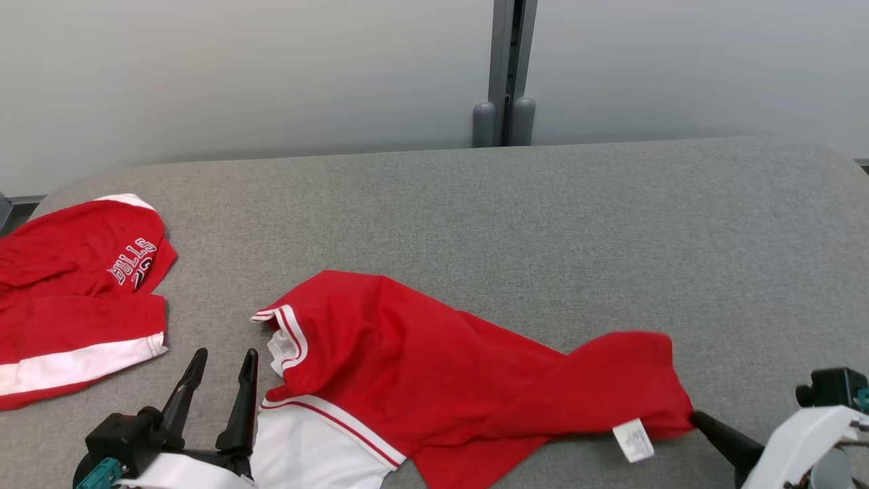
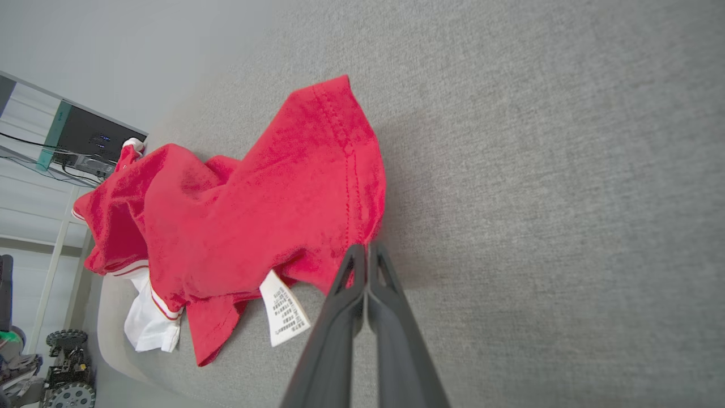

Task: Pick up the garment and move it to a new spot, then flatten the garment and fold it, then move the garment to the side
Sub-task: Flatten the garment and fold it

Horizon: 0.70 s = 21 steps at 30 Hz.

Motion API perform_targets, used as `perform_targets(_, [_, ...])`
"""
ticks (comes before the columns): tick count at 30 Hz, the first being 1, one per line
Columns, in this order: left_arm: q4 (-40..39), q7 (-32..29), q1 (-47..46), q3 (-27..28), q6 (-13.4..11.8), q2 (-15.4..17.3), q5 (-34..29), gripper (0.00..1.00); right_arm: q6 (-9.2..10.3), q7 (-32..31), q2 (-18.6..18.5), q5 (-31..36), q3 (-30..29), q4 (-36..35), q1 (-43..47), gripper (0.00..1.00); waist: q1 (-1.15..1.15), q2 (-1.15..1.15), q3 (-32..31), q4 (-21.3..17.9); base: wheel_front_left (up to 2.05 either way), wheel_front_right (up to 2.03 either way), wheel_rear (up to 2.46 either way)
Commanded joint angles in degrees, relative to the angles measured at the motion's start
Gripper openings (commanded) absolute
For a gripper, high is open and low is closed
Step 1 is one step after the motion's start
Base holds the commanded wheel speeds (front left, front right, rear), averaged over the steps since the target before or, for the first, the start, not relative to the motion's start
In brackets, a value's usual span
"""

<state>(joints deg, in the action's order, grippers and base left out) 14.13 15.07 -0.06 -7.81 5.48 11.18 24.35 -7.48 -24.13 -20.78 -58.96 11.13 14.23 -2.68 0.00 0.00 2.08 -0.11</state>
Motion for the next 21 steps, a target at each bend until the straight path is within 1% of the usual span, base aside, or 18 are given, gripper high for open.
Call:
perform_targets(1, [-0.2, -0.1, 0.5, 0.1, -0.3, 0.4, 0.3, 1.0, -0.03, -2.0, 0.2, 1.4, -2.1, -0.5, 2.0, 0.0, 0.0, 0.0, 0.1, -0.2, 0.0, 0.0, 0.0])
perform_targets(5, [-0.3, -0.1, -0.1, 0.0, -0.3, 0.6, 0.4, 1.0, -0.03, -5.8, 2.2, 5.3, -6.7, 1.1, 4.0, 0.0, 0.0, 0.0, 0.6, -0.5, 0.0, 0.0, 0.0])
perform_targets(10, [-0.1, -0.1, -1.1, -0.4, 0.0, 1.1, 0.7, 1.0, -0.03, -9.1, 6.5, 11.2, -10.2, 3.2, 3.0, 0.0, 0.0, 0.0, 1.4, -0.1, 0.0, 0.0, 0.0])
perform_targets(11, [-0.1, -0.1, -1.1, -0.4, 0.0, 1.1, 0.7, 1.0, -0.03, -9.1, 6.5, 11.2, -10.2, 3.2, 3.0, 0.0, 0.0, 0.0, 1.4, -0.1, 0.0, 0.0, 0.0])
perform_targets(12, [0.0, -0.1, -1.3, -0.4, 0.1, 1.2, 0.8, 1.0, -0.03, -9.3, 7.3, 12.2, -10.7, 3.4, 2.7, 0.55, 0.0, 0.0, 1.5, 0.0, 0.0, 0.0, 0.0])
perform_targets(13, [0.1, -0.1, -1.3, -0.5, 0.1, 1.2, 0.8, 1.0, -0.03, -9.7, 8.3, 13.1, -11.3, 3.6, 2.6, 1.0, 0.0, 0.0, 1.6, 0.1, 0.0, 0.0, 0.0])
perform_targets(16, [0.3, -0.1, -1.3, -0.5, 0.1, 1.4, 0.9, 1.0, -0.03, -10.2, 10.2, 15.2, -13.1, 2.9, 2.3, 1.0, 0.0, 0.0, 1.4, 0.4, 0.0, 0.0, 0.0])
perform_targets(21, [0.3, -0.1, -1.1, -0.5, -0.4, 1.5, 0.9, 1.0, -0.03, -9.5, 11.7, 17.1, -15.7, -1.8, 2.5, 1.0, 0.0, 0.0, 0.5, 0.7, 0.0, 0.0, 0.0])
